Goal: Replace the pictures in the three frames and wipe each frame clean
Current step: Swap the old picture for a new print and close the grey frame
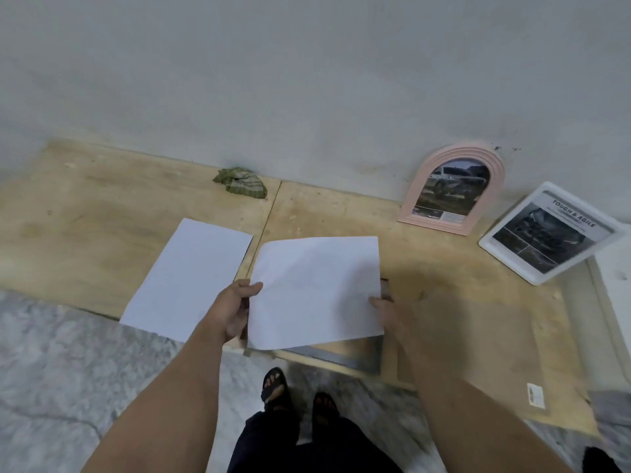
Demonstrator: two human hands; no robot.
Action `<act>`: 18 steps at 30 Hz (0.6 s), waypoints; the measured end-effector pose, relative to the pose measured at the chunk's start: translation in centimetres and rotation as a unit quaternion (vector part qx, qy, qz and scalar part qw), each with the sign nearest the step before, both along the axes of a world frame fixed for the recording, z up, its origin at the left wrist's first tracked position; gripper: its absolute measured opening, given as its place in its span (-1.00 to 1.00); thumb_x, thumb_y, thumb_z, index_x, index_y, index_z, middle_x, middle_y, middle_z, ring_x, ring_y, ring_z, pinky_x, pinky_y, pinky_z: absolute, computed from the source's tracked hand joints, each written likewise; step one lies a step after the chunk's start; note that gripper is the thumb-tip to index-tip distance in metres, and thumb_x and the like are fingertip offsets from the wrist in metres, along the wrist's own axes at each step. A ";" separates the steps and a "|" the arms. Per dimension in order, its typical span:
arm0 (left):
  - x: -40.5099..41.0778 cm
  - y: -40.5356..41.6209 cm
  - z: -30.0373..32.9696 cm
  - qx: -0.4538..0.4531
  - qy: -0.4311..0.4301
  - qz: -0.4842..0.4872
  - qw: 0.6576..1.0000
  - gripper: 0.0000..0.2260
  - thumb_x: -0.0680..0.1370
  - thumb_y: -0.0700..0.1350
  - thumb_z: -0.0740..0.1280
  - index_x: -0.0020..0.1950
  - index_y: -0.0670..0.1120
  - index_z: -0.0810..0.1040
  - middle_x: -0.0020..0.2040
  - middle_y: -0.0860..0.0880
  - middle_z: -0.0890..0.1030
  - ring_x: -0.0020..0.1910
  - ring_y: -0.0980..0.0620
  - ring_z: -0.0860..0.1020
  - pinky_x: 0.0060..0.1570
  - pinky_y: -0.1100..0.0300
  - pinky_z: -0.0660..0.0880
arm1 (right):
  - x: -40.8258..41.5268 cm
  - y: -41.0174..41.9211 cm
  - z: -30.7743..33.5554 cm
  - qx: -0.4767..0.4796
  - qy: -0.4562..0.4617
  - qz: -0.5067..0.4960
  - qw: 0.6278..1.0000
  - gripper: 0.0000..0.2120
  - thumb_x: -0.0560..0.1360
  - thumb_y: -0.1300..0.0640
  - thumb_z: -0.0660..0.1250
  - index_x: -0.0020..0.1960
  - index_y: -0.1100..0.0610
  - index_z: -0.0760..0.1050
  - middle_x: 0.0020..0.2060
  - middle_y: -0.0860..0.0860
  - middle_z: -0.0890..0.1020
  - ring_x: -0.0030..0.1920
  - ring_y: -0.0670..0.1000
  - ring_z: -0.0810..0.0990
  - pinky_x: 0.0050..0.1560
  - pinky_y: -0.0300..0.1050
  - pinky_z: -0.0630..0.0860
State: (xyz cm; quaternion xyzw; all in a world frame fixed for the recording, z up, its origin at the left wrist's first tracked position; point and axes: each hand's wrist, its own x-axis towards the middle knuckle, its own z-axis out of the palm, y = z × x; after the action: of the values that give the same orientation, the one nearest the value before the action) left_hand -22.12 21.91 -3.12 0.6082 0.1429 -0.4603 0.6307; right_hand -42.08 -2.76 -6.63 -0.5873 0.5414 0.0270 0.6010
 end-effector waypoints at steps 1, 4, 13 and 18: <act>0.3 0.8 -0.1 -0.010 0.003 0.018 1.000 -0.89 0.55 -0.22 0.39 0.02 -0.19 0.49 0.10 -0.19 0.66 0.07 -0.17 0.62 -0.14 0.02 0.58 | 0.7 -0.2 0.1 0.005 -0.016 0.014 1.000 -0.83 0.50 0.09 0.36 0.06 0.13 0.54 0.12 0.10 0.61 0.03 0.15 0.60 0.16 0.19 0.53; 1.3 3.5 0.0 -0.012 0.004 0.107 0.994 -0.84 0.55 -0.21 0.41 0.10 -0.18 0.53 0.17 -0.15 0.64 0.13 -0.15 0.58 -0.06 0.01 0.56 | 4.5 0.3 1.8 -0.047 -0.039 0.059 0.996 -0.96 0.39 0.12 0.37 -0.21 0.08 0.57 -0.12 0.04 0.67 -0.13 0.10 0.63 0.00 0.09 0.58; 7.8 13.4 -0.1 0.128 -0.035 0.305 0.943 -0.81 0.55 -0.22 0.41 0.13 -0.22 0.57 0.04 -0.16 0.63 0.00 -0.18 0.59 -0.01 -0.06 0.54 | 21.9 8.3 7.3 -0.083 -0.084 0.203 0.972 -0.95 0.38 0.31 0.34 -0.23 0.31 0.53 -0.30 0.12 0.58 -0.29 0.11 0.56 -0.25 -0.12 0.42; 14.9 20.1 -1.0 0.286 -0.072 0.301 0.907 -0.75 0.52 -0.26 0.35 -0.36 -0.20 0.47 -0.19 -0.22 0.57 -0.16 -0.16 0.55 -0.08 -0.07 0.56 | 33.3 14.3 7.1 -0.130 -0.052 0.293 0.946 -0.76 0.32 0.32 0.34 -0.41 0.16 0.31 -0.44 0.09 0.37 -0.42 0.04 0.34 -0.36 -0.14 0.22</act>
State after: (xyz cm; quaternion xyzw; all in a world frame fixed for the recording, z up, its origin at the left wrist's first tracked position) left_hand -7.22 41.98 -4.08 0.7219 0.3988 -0.1430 0.5471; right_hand -8.78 11.49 0.45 -0.7938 0.3124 0.1004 0.5121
